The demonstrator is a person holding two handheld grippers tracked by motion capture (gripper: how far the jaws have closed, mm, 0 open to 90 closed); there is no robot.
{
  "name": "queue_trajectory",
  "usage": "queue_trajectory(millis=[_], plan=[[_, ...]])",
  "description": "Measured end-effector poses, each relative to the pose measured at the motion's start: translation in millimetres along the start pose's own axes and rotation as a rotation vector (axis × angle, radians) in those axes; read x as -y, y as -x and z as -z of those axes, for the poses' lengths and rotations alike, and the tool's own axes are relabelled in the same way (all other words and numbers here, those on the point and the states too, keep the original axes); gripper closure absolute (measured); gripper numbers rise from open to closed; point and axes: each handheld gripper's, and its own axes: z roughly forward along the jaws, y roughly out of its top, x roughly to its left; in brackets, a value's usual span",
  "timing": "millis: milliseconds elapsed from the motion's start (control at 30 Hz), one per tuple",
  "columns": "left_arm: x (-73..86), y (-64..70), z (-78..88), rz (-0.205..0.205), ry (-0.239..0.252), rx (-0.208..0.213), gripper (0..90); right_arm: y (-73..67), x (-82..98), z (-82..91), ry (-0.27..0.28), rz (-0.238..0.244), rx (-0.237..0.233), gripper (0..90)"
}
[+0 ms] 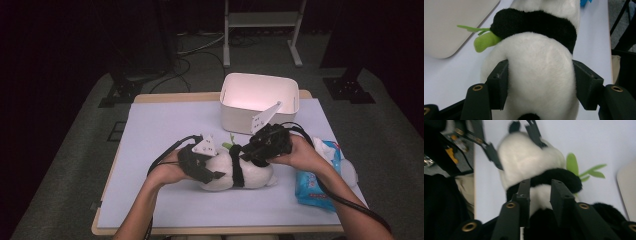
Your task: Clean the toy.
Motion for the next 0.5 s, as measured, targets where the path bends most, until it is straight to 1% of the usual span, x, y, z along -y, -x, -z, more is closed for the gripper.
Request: queue_trajectory(millis=[33, 67, 100, 167, 233, 300, 367, 400, 467, 500], plan=[[0.1, -0.9, 0.9, 0.002, -0.004, 0.007, 36.1, 1.4, 1.6, -3.6, -0.016, -0.008, -0.003, 73.5], [-0.1, -1.4, 1.6, 0.004, -0.008, 0.018, 35.6, 2.2, 3.9, -6.7, -0.021, -0.022, -0.018, 74.8], [-0.5, -1.8, 2.3, 0.007, -0.007, 0.032, 34.8, 2.1, 6.2, -8.4, -0.021, -0.027, -0.034, 75.4], [-1.9, -3.6, 5.2, 0.018, -0.005, 0.066, 33.4, -0.5, 10.5, -8.5, -0.014, -0.025, -0.044, 75.7], [-3.5, -4.6, 8.6, 0.064, 0.023, 0.107, 32.4, -2.9, 14.4, -7.8, -0.01, -0.029, -0.063, 75.8], [-5.9, -6.9, 11.5, 0.082, 0.032, 0.127, 33.4, -6.4, 17.7, -7.3, -0.012, -0.024, -0.072, 75.7], [-8.9, -8.0, 12.9, 0.103, 0.049, 0.132, 33.6, -10.2, 19.3, -6.6, -0.015, -0.019, -0.074, 75.6], [-10.5, -8.4, 13.5, 0.101, 0.052, 0.135, 34.3, -11.8, 19.9, -6.5, -0.015, -0.017, -0.073, 75.4], [-13.6, -9.4, 12.8, 0.117, 0.063, 0.131, 35.1, -14.7, 21.5, -6.6, -0.011, -0.016, -0.082, 75.2], [-14.9, -10.0, 12.2, 0.115, 0.057, 0.135, 35.2, -16.5, 22.3, -6.6, -0.01, -0.015, -0.08, 75.2]])
